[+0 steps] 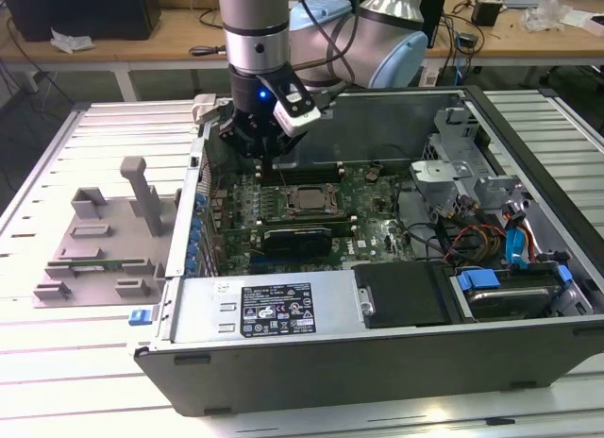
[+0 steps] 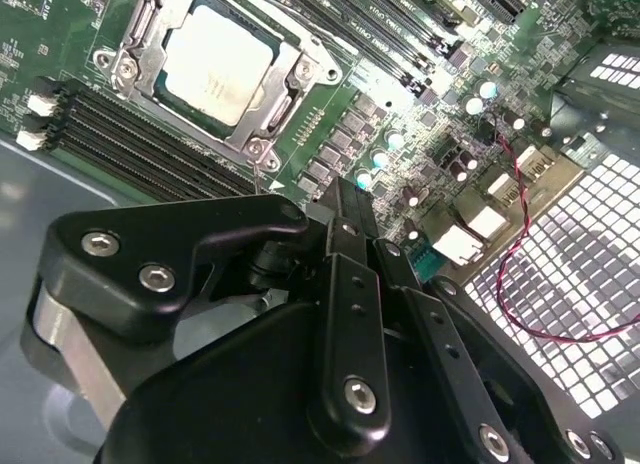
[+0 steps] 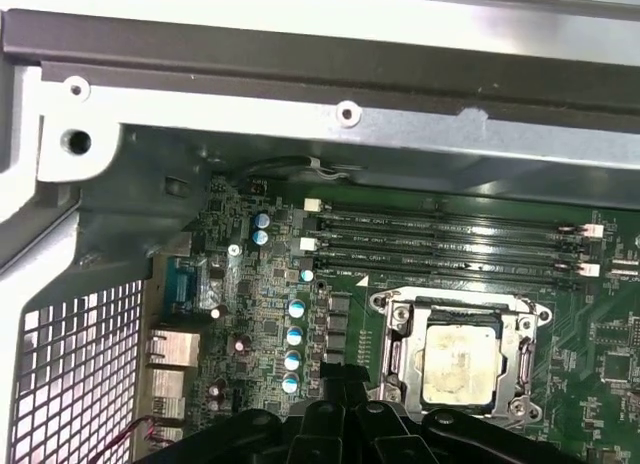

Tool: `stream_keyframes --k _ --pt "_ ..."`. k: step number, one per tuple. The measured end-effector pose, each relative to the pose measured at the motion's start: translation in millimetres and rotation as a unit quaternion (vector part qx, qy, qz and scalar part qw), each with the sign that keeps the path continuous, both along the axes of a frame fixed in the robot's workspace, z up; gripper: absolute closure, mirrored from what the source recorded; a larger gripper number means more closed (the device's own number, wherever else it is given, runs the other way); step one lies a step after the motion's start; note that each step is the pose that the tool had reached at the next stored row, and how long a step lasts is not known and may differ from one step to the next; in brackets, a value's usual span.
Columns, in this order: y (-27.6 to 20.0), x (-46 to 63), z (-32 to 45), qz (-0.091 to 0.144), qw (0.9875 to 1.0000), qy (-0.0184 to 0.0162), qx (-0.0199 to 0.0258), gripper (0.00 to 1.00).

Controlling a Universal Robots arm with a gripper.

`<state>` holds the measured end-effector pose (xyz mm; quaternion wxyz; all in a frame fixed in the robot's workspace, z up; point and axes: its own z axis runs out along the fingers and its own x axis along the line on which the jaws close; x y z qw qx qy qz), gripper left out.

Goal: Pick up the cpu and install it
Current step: 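Install the first cpu locking lever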

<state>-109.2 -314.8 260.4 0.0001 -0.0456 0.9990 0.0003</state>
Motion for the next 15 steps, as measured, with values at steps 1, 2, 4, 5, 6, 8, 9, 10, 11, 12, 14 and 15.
stream_keyframes --k 1,2,4,5,6,8,9,10,11,12,14,15 --pt "-0.2 0.0 0.0 0.000 1.0000 0.0000 0.0024 0.89" --pt "-0.2 0.0 0.0 0.000 1.0000 -0.0009 0.0071 0.89" --pt "-0.2 -0.5 0.0 0.000 0.9995 -0.0059 0.0305 0.89" --pt "-0.2 -1.0 0.0 0.000 0.9993 -0.0077 0.0368 0.89" --pt "-0.2 -1.4 0.0 0.000 0.9991 -0.0090 0.0403 0.89" --pt "-0.2 -2.5 0.0 0.000 0.9988 -0.0118 0.0471 0.89" --pt "-0.2 -3.1 0.0 0.000 0.9986 -0.0133 0.0516 0.89" --pt "-0.2 -3.7 0.0 0.000 0.9983 -0.0147 0.0566 0.89" --pt "-0.2 -4.4 0.0 0.000 0.9977 -0.0168 0.0658 0.89" --pt "-0.2 -4.5 0.0 0.000 0.9975 -0.0172 0.0687 0.89" --pt "-0.2 -4.5 0.0 0.000 0.9969 -0.0177 0.0766 0.89" --pt "-0.2 -4.5 0.0 0.000 0.9967 -0.0177 0.0792 0.89"
